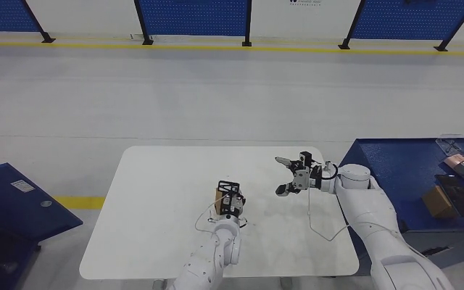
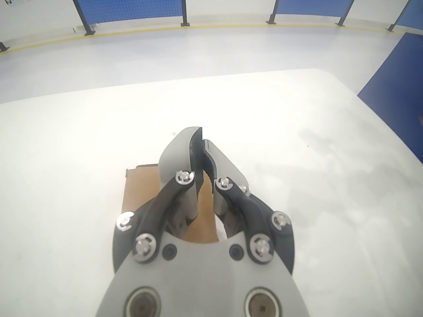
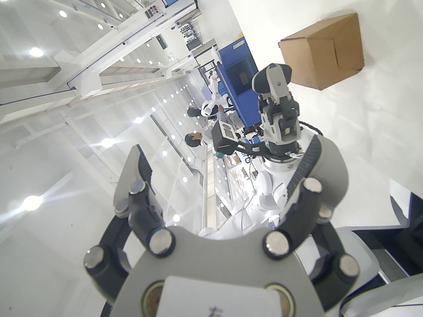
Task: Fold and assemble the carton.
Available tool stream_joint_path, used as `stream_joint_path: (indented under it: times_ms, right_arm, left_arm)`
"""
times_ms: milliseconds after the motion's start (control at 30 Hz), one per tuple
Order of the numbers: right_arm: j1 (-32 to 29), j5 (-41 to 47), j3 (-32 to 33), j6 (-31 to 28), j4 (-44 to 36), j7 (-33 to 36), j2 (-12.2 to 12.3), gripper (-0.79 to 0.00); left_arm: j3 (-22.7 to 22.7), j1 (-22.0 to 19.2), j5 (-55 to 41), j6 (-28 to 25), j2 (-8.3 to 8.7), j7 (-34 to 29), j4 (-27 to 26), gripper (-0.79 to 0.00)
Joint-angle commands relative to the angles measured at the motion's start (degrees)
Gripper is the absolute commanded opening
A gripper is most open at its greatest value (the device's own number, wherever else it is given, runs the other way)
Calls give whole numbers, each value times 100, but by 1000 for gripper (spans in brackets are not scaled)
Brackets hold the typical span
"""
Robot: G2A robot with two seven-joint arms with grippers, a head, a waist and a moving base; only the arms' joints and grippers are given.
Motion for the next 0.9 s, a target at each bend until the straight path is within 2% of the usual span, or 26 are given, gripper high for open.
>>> stream_joint_path:
  times_ms: [0, 67, 233, 333, 567, 767, 867]
  right_arm:
    - [0, 0, 0, 0, 0, 0, 0, 0]
    - [0, 0, 0, 0, 0, 0, 0, 0]
    - [0, 0, 0, 0, 0, 0, 0, 0]
    - [0, 0, 0, 0, 0, 0, 0, 0]
    - [0, 0, 0, 0, 0, 0, 0, 0]
    - [0, 0, 0, 0, 0, 0, 0, 0]
    - [0, 0, 0, 0, 0, 0, 0, 0]
  left_arm:
    - [-2, -82, 10, -1, -8, -218, 198, -785]
    - [-43, -162, -95, -19, -27, -303, 305, -785]
    - [-63, -89, -124, -20, -50, 222, 217, -785]
    - [-87, -33, -93, -22, -39, 307, 142, -785]
    - [-85, -244, -13, -188, -39, -418, 500, -785]
    - [-165, -91, 19, -215, -8, 330, 154, -785]
    - [-196, -31, 150, -175, 36, 205, 104, -785]
